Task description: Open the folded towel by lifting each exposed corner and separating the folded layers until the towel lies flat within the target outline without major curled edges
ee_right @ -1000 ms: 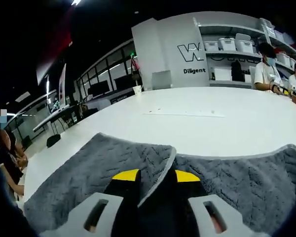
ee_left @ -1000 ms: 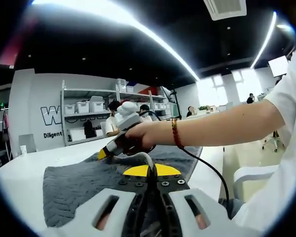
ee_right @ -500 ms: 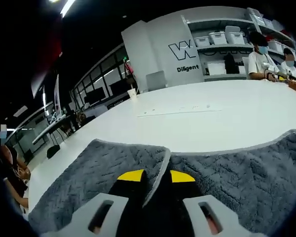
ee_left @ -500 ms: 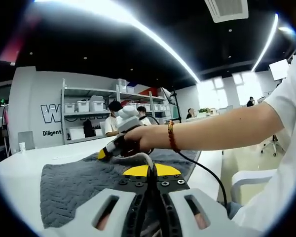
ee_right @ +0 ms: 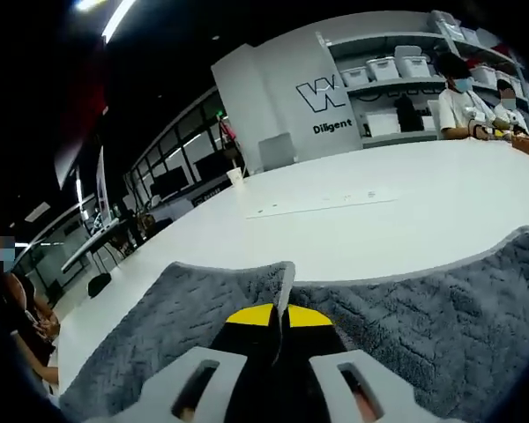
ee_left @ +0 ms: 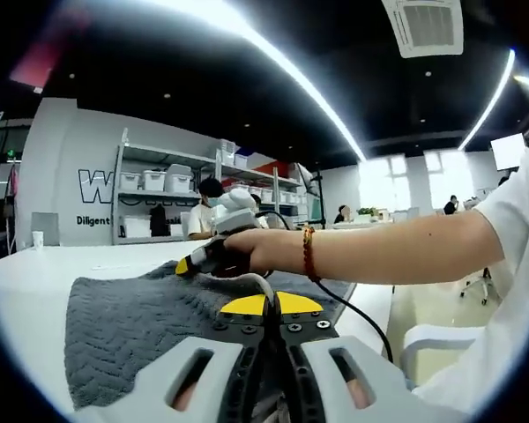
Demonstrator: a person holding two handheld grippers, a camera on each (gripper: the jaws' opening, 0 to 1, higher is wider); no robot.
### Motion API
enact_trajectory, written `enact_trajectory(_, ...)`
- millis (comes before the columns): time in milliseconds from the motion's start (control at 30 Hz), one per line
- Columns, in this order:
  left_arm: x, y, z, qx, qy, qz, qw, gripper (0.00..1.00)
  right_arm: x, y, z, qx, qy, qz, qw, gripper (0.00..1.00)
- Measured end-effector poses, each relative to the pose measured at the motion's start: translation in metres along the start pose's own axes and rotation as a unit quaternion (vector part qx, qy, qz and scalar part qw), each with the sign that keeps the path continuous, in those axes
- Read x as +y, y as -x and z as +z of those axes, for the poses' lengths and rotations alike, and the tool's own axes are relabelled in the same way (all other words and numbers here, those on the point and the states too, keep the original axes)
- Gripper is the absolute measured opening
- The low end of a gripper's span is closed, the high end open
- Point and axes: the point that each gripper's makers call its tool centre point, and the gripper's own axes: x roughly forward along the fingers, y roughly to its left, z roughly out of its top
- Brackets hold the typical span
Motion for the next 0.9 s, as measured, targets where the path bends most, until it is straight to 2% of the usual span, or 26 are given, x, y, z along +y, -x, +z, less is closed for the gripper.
enact_trajectory(133, 0.000, 0.001, 0.001, 0.002, 0.004, 0.000, 1.0000, 0.00, 0.002, 0.001, 0.006, -0.010, -0.015, 0.002, 0.9998, 0.00)
enact_trajectory(300, 0.001, 0.004, 0.006, 0.002, -0.001, 0.002, 1.0000, 0.00, 0.007, 0.001, 0.020, -0.021, -0.012, 0.002, 0.9997, 0.00)
enact_trajectory(433, -0.003, 0.006, 0.007, 0.002, -0.001, -0.009, 1.0000, 0.00, 0.010, 0.000, 0.028, -0.025, -0.019, 0.008, 0.9995, 0.00)
enact_trajectory(533, -0.002, 0.009, 0.010, 0.001, -0.012, -0.005, 0.9999, 0.00, 0.016, 0.002, 0.037, -0.043, -0.065, 0.018, 0.9968, 0.00)
enact_trajectory(567, -0.001, 0.010, 0.012, 0.001, -0.012, -0.005, 0.9999, 0.00, 0.018, 0.002, 0.038, -0.043, -0.065, 0.022, 0.9967, 0.00)
enact_trajectory(733, 0.002, 0.016, 0.021, -0.014, 0.000, -0.009, 0.9999, 0.00, 0.030, 0.006, 0.039, -0.046, -0.059, 0.023, 0.9969, 0.00)
enact_trajectory(900, 0.006, 0.024, 0.027, -0.028, 0.009, -0.011, 0.9995, 0.00, 0.038, 0.000, 0.054, -0.051, -0.068, 0.033, 0.9959, 0.00)
